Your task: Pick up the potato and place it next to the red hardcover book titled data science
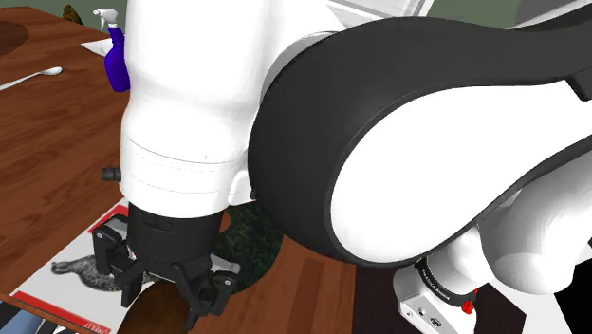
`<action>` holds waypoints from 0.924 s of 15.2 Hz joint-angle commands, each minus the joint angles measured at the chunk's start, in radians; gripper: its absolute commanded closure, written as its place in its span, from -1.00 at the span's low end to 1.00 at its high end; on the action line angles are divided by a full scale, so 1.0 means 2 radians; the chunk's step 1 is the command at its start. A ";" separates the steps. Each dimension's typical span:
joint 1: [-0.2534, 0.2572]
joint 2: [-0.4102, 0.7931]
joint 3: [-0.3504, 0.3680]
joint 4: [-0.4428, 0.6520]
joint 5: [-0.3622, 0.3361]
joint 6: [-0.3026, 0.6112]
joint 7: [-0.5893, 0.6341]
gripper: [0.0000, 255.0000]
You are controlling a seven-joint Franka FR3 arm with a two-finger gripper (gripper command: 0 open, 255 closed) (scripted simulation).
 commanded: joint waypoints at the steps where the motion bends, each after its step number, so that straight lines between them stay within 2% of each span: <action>1: 0.001 0.008 0.001 -0.006 -0.004 0.013 0.001 1.00; 14: 0.012 0.059 -0.002 -0.049 -0.030 0.099 0.005 1.00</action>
